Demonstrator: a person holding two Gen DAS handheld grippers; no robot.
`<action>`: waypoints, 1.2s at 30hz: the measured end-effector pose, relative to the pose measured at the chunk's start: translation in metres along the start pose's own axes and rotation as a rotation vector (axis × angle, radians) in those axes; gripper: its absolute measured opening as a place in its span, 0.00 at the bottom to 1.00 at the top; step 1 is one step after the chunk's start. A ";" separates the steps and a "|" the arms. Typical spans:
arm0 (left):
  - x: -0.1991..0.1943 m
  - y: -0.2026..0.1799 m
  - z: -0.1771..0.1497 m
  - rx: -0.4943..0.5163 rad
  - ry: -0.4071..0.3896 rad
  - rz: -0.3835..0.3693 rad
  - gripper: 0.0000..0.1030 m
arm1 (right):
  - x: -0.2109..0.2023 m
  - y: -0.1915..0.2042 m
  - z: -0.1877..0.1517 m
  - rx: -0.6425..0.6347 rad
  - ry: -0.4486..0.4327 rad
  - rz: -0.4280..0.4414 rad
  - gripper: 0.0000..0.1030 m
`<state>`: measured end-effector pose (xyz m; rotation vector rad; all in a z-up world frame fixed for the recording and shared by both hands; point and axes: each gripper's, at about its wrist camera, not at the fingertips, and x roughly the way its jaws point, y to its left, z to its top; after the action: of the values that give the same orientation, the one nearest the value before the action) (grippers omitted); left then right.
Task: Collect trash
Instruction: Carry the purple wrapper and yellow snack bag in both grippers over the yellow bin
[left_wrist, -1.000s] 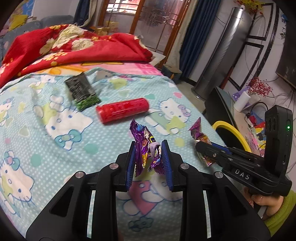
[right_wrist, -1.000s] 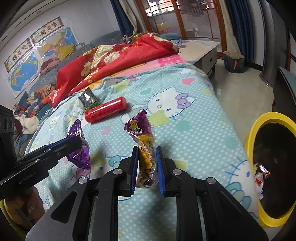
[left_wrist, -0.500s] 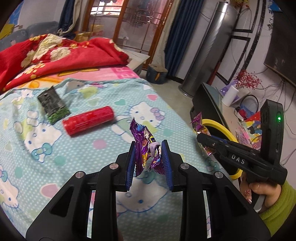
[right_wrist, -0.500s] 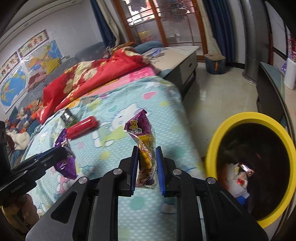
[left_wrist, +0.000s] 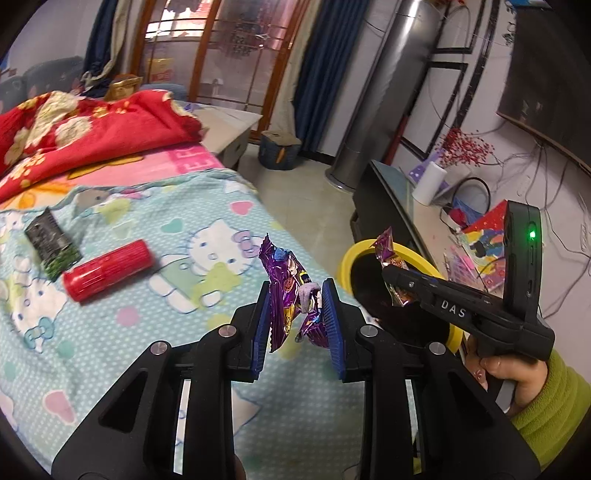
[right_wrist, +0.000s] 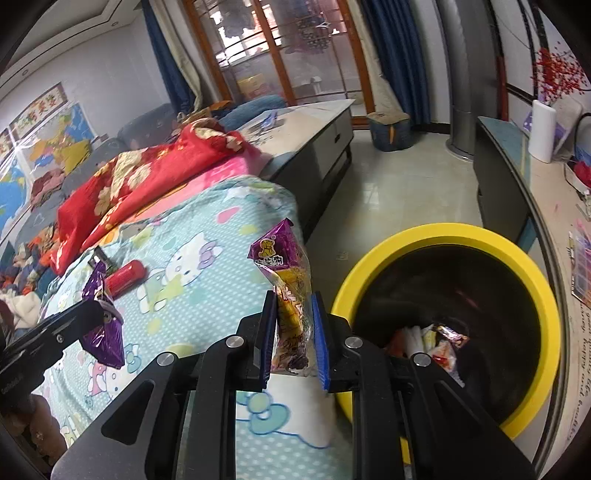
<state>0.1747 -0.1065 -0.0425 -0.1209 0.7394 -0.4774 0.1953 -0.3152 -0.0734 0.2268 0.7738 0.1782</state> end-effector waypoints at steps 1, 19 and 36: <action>0.001 -0.002 0.000 0.005 0.002 -0.006 0.20 | -0.002 -0.004 0.001 0.004 -0.006 -0.009 0.18; 0.024 -0.045 0.003 0.096 0.027 -0.074 0.20 | -0.024 -0.072 0.002 0.122 -0.047 -0.114 0.18; 0.045 -0.083 -0.010 0.179 0.068 -0.132 0.20 | -0.036 -0.121 -0.004 0.207 -0.063 -0.185 0.18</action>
<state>0.1653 -0.2004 -0.0546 0.0148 0.7542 -0.6736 0.1768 -0.4394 -0.0844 0.3532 0.7465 -0.0848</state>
